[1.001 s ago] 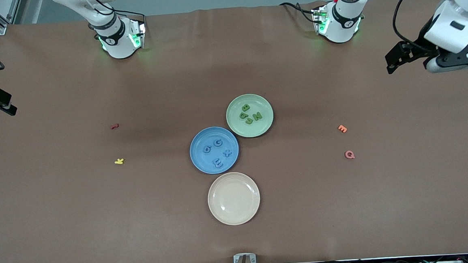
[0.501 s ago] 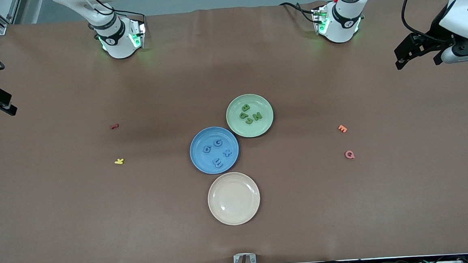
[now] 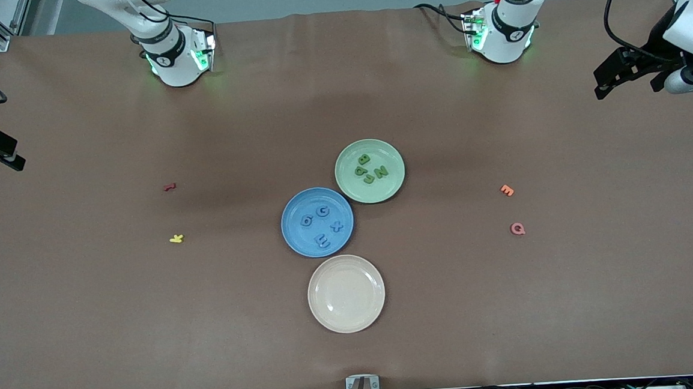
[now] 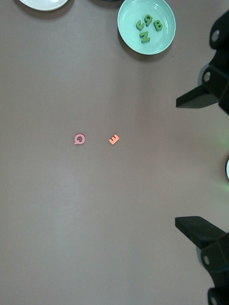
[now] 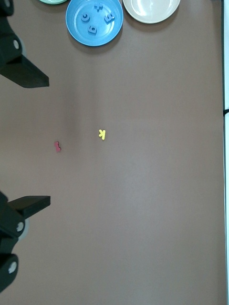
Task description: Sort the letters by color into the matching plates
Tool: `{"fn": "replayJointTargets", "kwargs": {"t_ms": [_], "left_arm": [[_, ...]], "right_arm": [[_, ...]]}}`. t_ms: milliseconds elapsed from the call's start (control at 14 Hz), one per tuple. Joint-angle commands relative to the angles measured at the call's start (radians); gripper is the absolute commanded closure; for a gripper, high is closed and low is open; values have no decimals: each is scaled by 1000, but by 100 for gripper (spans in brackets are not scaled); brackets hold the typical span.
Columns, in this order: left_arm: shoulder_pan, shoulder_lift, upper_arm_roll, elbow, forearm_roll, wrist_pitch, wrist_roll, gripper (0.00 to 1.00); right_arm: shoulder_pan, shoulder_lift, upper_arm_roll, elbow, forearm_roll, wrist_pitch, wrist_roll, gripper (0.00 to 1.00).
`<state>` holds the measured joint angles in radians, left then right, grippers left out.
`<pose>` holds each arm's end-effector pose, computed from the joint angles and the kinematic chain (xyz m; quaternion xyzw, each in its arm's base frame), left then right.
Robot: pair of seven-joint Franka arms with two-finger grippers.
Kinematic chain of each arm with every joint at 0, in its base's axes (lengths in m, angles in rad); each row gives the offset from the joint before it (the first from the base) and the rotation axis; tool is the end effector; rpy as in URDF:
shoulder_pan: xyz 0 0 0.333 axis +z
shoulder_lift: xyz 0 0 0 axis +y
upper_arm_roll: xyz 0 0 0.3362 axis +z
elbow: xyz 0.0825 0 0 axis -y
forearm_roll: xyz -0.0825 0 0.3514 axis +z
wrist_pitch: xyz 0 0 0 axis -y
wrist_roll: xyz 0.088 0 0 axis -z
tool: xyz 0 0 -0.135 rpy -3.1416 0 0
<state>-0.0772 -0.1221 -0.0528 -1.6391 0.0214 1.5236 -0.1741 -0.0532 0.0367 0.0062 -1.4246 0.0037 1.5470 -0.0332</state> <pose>0.4725 -0.0606 0.6436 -0.9996 -0.0228 -0.0053 0.0132 0.5337 -0.0247 0.6594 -0.9991 0.0068 -0.0429 0.0002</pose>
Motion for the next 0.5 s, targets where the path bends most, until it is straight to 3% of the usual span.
{"fn": "replayJointTargets", "kwargs": {"t_ms": [0,429], "left_arm": [[2,38,-1,70,-3,-29,15,0],[2,59,-1,70,-3,-29,8,0]], "right_arm": [[-13,2,14,15,-13,-8,-4,0],[-13,2,14,15,-13,-8,-4,0]]}}
